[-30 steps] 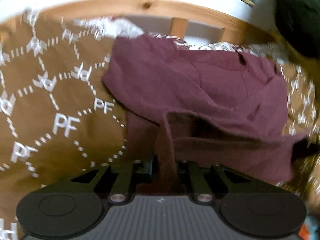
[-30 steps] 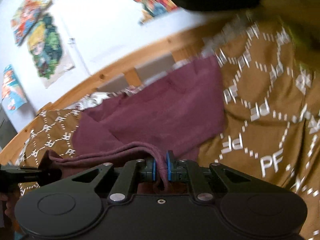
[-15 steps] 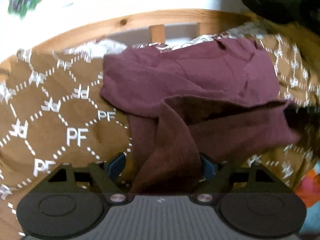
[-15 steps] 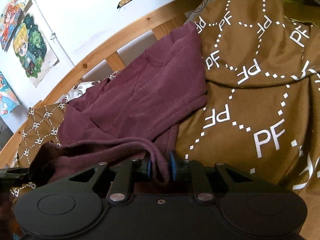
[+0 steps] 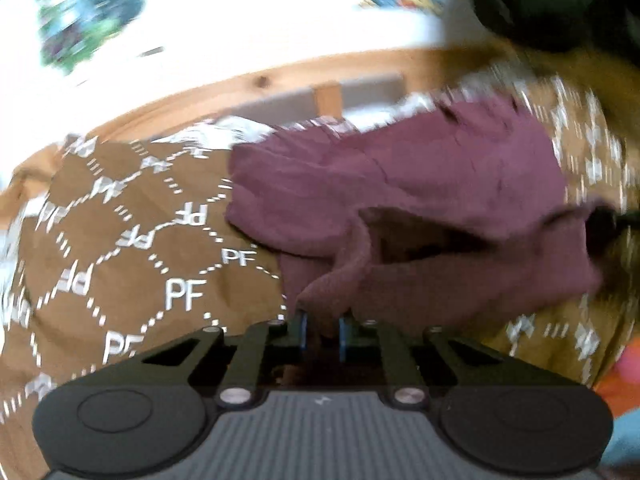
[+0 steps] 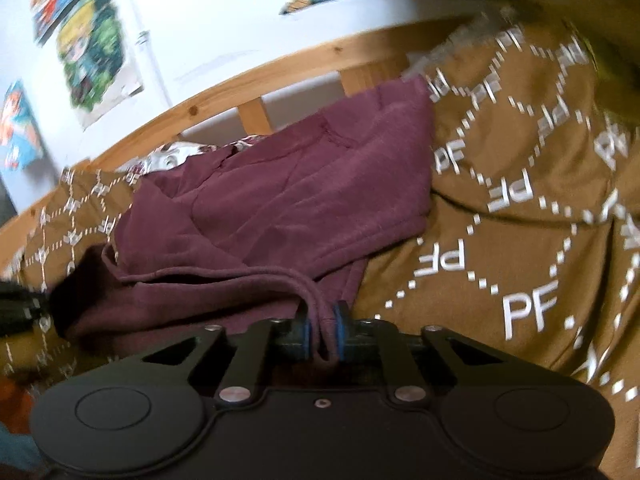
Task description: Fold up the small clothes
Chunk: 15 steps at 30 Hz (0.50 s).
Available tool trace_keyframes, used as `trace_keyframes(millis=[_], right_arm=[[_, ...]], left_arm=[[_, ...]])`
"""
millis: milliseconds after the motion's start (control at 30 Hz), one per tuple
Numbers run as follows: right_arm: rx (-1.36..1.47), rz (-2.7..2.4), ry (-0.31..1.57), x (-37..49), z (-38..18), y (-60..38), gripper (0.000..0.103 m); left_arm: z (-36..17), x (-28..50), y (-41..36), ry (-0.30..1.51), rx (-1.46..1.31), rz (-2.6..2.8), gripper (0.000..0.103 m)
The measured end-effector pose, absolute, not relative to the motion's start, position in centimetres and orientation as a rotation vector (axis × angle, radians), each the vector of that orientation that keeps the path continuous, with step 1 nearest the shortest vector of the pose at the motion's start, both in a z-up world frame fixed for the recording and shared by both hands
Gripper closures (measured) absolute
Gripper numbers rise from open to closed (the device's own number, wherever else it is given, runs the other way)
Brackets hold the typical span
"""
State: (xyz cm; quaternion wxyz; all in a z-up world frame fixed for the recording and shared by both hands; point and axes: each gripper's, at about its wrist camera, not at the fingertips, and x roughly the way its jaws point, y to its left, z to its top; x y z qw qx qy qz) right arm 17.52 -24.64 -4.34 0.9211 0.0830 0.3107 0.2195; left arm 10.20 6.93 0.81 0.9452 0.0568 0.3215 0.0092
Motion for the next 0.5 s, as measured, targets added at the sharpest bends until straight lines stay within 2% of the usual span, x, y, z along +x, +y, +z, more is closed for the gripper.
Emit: trace_keyframes(millis=[200,500], right_arm=[[0.060,0.475,0.515,13.7,-0.5,-23.8,0.094],[0.041,0.457,0.394,4.6,5.4,-26.0,0.095]], left_arm=[[3.6,5.7,10.4,0.536,-0.151,0.027,0.091],[5.9,-1.2,11.3,0.458,-0.276,-0.047,0.092]])
